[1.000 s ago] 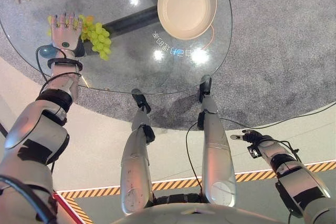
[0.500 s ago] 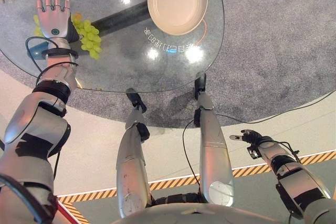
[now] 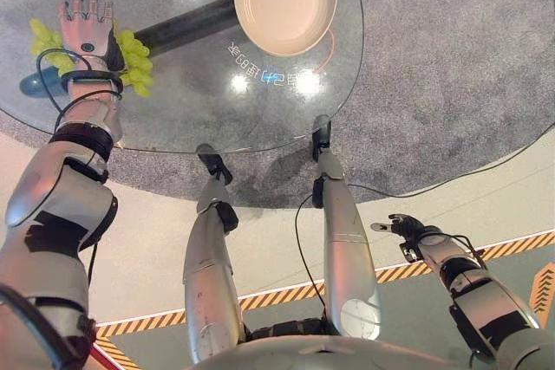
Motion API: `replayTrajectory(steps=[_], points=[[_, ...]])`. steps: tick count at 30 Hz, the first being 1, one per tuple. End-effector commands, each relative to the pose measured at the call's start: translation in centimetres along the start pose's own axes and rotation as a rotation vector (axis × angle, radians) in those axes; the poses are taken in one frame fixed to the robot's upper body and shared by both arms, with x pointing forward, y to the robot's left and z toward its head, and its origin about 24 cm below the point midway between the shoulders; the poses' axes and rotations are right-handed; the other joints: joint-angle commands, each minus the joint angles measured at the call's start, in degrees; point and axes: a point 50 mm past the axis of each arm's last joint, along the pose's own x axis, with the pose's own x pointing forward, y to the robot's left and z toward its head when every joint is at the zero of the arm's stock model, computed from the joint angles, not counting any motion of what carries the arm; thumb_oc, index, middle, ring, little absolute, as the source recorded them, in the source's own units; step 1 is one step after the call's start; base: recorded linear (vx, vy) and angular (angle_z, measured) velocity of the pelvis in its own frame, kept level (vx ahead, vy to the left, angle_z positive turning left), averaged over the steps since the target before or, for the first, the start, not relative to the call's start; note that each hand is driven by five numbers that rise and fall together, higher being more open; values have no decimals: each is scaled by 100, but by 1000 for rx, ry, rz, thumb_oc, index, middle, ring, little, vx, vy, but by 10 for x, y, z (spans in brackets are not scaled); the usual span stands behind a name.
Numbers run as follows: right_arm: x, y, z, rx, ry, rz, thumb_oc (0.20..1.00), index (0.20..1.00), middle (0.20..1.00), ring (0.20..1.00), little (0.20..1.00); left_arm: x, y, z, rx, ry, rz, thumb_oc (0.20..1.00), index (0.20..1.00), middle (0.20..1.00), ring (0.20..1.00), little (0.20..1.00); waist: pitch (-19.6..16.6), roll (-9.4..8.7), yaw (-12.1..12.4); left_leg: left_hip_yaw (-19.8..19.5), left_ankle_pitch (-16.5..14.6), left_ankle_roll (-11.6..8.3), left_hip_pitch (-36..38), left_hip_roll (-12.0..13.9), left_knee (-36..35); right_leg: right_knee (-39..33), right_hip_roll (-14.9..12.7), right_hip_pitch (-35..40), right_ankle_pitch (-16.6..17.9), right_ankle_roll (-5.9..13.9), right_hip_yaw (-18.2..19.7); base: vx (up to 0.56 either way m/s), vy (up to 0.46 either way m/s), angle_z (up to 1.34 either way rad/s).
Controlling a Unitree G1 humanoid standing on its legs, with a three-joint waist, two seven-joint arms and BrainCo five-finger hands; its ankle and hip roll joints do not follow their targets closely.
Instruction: Pick up fruits into the plate
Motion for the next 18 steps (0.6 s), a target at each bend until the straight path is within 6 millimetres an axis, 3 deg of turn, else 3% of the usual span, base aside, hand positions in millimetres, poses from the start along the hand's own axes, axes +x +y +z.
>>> replayTrajectory(steps=[1,2,3,4,5,11,18], points=[[-5,-7,-31,-6,73,-20,1000,1000,1000,1000,1000,-2,-7,-36,128,138,-22,1000,1000,1000,1000,1000,25,-106,3,-433,-795,-124,-395,-411,996,177,524,57,-247,-171,-191,95,11,-3],[-5,-6,-32,-3,74,-19,1000,1000,1000,1000,1000,-3,-8,-38,143,140,-25,1000,1000,1000,1000,1000,25,-108,5,-441,-797,-123,-415,-411,1013,183,522,44,-244,-172,-191,24,0,-6],[-5,-8,-28,1,64,-23,1000,1000,1000,1000,1000,-1,-6,-40,150,148,-20,1000,1000,1000,1000,1000,25,-126,-20,-383,-596,-69,-551,-435,956,113,493,-89,-59,-216,-195,-47,-12,-6],[-5,-8,-29,1,65,-23,1000,1000,1000,1000,1000,-2,-7,-42,170,152,-26,1000,1000,1000,1000,1000,25,-128,-19,-391,-599,-68,-570,-436,971,117,493,-105,-55,-217,-192,16,-1,-5],[-5,-6,-34,-2,76,-19,1000,1000,1000,1000,1000,-5,-11,-42,183,146,-35,1000,1000,1000,1000,1000,25,-111,7,-455,-804,-122,-454,-411,1044,192,522,14,-238,-175,-185,96,13,-3],[-7,-7,-39,-5,70,-11,1000,1000,1000,1000,1000,-10,-19,-49,344,113,-64,1000,1000,1000,1000,1000,25,-126,5,-532,-832,-108,-569,-418,1112,200,543,-74,-217,-181,-133,26,4,0],[-8,-12,-34,-7,52,-24,1000,1000,1000,1000,1000,-13,-26,-46,409,28,-120,1000,1000,1000,1000,1000,25,-49,3,-579,-834,-107,-595,-461,1107,185,525,-114,-196,-170,-84,3,4,0]])
